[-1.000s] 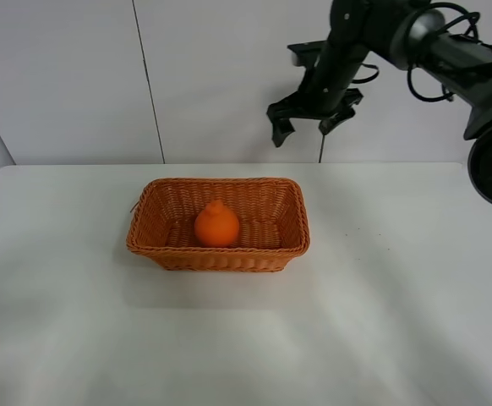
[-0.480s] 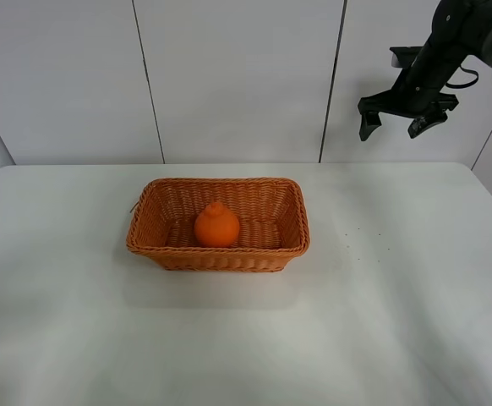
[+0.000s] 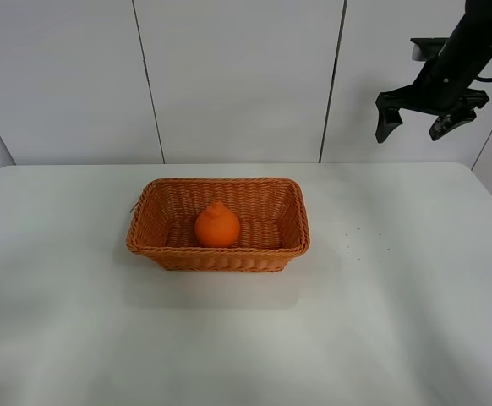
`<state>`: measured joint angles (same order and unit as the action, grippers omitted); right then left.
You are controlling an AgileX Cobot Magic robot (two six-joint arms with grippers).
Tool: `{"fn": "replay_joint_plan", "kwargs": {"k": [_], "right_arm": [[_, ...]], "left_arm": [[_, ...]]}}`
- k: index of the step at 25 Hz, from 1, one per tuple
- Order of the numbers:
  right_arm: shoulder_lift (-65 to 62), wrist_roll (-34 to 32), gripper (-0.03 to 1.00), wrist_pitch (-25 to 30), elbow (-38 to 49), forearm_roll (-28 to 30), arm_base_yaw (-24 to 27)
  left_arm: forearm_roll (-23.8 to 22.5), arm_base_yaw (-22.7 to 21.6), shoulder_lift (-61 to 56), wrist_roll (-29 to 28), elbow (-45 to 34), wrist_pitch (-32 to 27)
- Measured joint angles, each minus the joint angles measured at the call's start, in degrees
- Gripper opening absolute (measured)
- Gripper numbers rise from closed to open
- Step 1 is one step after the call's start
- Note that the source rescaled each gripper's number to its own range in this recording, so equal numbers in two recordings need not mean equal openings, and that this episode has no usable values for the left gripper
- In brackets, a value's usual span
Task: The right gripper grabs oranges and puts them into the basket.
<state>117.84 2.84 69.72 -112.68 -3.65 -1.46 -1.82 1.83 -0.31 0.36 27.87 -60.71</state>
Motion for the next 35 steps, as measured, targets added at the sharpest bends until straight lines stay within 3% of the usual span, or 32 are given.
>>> {"fn": "replay_joint_plan", "kwargs": {"k": [5, 16, 20, 26, 35], "right_arm": [[-13.18, 0.0, 1.0, -0.06, 16.42, -0.17, 0.0], [-52.55, -0.06, 1.0, 0.07, 63.39, -0.22, -0.07], [-68.86, -0.07, 1.0, -3.48, 76.11, 0.3, -0.07], [-95.2, -0.31, 1.0, -10.25, 84.01, 0.65, -0.07], [-116.97, -0.5, 1.0, -10.86, 84.19, 0.65, -0.07]], "left_arm": [[0.0, 0.0, 0.0, 0.0, 0.0, 0.0], [0.0, 0.0, 0.0, 0.0, 0.0, 0.0], [0.0, 0.0, 0.0, 0.0, 0.0, 0.0], [0.0, 0.0, 0.0, 0.0, 0.0, 0.0], [0.0, 0.0, 0.0, 0.0, 0.0, 0.0]]}}
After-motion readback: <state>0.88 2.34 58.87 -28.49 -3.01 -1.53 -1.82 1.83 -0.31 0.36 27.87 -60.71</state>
